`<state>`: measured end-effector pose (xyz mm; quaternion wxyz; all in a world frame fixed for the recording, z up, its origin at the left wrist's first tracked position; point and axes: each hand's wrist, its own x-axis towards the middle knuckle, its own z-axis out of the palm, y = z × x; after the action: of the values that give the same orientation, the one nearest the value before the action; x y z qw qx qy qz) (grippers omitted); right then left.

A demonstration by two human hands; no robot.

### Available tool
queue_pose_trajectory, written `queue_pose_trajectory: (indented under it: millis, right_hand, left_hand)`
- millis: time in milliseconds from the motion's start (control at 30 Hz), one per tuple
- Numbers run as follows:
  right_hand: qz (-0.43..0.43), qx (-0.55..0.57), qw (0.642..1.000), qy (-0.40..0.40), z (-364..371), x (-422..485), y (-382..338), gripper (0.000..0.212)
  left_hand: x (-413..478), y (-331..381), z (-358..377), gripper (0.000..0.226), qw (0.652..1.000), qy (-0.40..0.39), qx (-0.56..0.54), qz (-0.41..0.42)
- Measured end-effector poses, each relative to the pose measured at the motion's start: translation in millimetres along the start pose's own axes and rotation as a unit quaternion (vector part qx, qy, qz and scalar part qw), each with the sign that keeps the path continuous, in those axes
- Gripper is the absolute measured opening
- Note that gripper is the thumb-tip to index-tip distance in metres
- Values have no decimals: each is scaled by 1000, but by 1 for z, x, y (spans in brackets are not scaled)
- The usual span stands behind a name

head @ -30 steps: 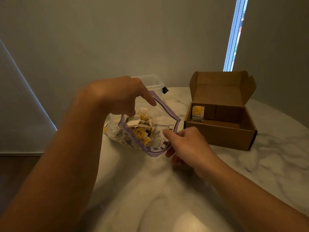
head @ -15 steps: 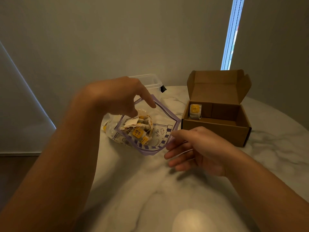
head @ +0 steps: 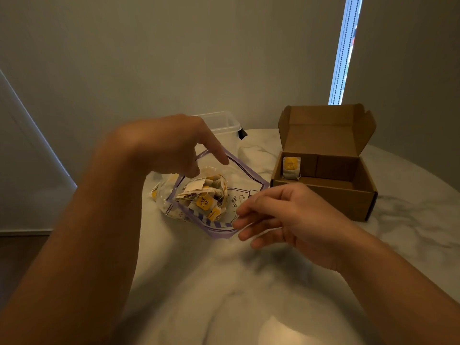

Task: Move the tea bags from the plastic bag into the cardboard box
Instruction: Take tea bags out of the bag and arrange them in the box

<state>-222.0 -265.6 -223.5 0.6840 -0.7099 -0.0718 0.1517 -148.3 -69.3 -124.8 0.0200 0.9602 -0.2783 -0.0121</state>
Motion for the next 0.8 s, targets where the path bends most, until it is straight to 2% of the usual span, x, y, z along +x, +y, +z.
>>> queue_pose_trajectory:
  millis: [100,233,367,500,633,800]
  right_hand:
    - [-40,-56,997,23,13,6,-1,15]
    - [-95,-168,979,61,32,15,-11,15]
    - [-149,-368,912,107,45,39,-17,19]
    - [-133,-502,844,136,48,74,-9,24]
    - [-149,-547,814,124,52,93,1,36]
    - [-170,-591,777,131,52,105,9,23]
  left_hand:
    - [-2,3,0,58,1000,0,6,8]
    - [-6,3,0,57,1000,3,3,20]
    - [-6,4,-1,59,1000,7,1,20]
    - [-5,6,-2,60,1000,9,13,23]
    - [-4,5,-3,60,1000,16,12,18]
    - [0,4,-1,59,1000,13,7,17]
